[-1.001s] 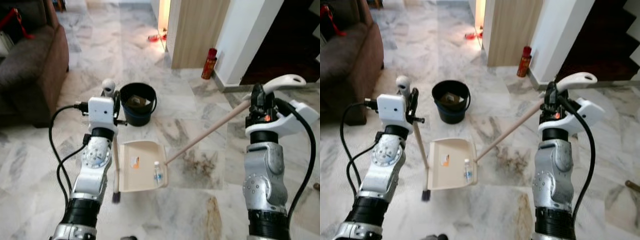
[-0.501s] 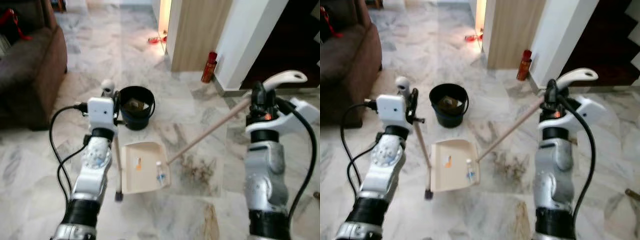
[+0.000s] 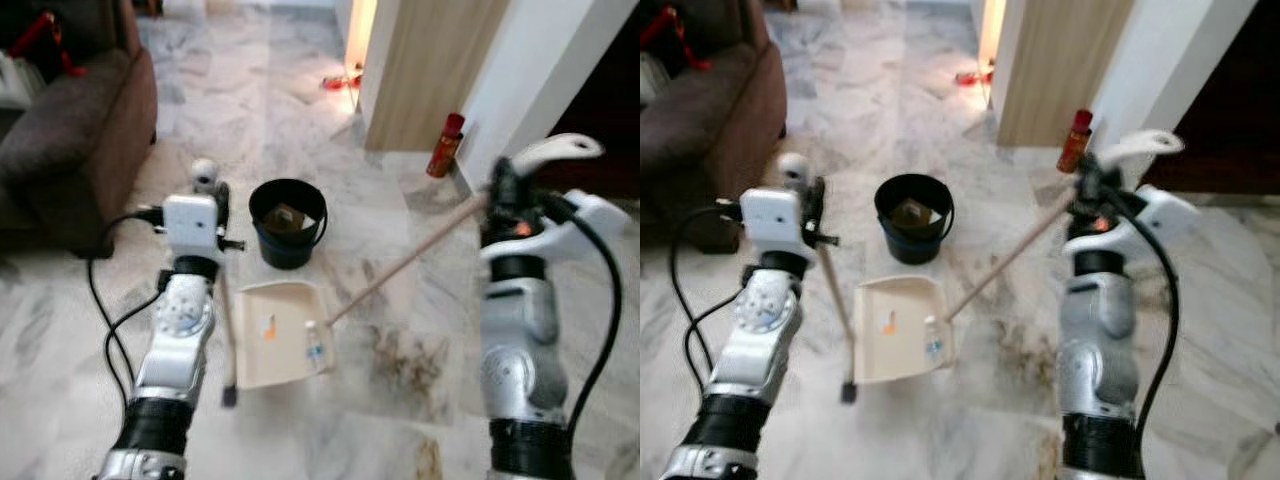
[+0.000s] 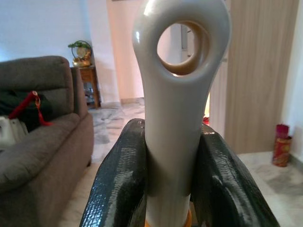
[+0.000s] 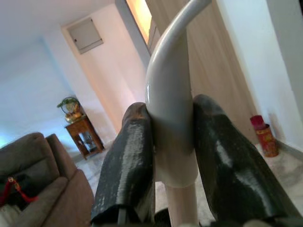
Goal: Sweep floor
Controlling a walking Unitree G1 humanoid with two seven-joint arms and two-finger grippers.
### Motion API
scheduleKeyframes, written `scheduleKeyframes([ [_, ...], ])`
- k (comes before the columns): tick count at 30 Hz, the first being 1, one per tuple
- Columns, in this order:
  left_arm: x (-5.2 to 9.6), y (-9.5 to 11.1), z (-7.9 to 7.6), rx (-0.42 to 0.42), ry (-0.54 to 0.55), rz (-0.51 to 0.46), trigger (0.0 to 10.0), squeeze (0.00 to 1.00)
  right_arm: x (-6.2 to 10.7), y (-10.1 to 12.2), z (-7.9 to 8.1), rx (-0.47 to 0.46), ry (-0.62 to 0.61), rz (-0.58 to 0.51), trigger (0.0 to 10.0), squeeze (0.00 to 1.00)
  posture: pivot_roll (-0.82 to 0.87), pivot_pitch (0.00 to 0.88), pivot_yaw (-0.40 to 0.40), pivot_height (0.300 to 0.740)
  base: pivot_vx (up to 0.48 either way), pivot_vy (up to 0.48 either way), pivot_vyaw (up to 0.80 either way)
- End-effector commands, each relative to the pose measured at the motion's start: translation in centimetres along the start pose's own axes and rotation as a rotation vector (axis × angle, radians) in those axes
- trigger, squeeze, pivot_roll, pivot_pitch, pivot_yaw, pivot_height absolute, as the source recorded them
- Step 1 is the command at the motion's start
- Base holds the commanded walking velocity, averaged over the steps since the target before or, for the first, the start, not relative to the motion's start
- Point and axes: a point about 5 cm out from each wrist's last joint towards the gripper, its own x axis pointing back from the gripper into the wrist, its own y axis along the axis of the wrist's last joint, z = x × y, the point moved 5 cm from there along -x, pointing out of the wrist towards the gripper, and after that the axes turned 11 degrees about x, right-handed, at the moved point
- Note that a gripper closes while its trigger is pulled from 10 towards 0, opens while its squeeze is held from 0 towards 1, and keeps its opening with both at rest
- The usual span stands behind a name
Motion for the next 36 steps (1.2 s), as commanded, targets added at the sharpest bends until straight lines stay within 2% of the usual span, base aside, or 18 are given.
scheduleKeyframes([
  [1, -0.4, 1.41, -1.28, 0.025, -0.03, -0.054, 10.0, 0.0, -0.25, 1.68, -0.26, -0.025, -0.008, -0.065, 10.0, 0.0, 0.09, 0.094, -0.066, 0.74, 0.334, 0.0, 0.0],
  [36, -0.24, 1.53, -1.25, 0.024, -0.027, -0.059, 10.0, 0.0, -0.48, 2.17, 0.61, -0.043, 0.023, -0.085, 10.0, 0.0, 0.09, 0.065, -0.058, 0.74, 0.336, 0.0, 0.0],
])
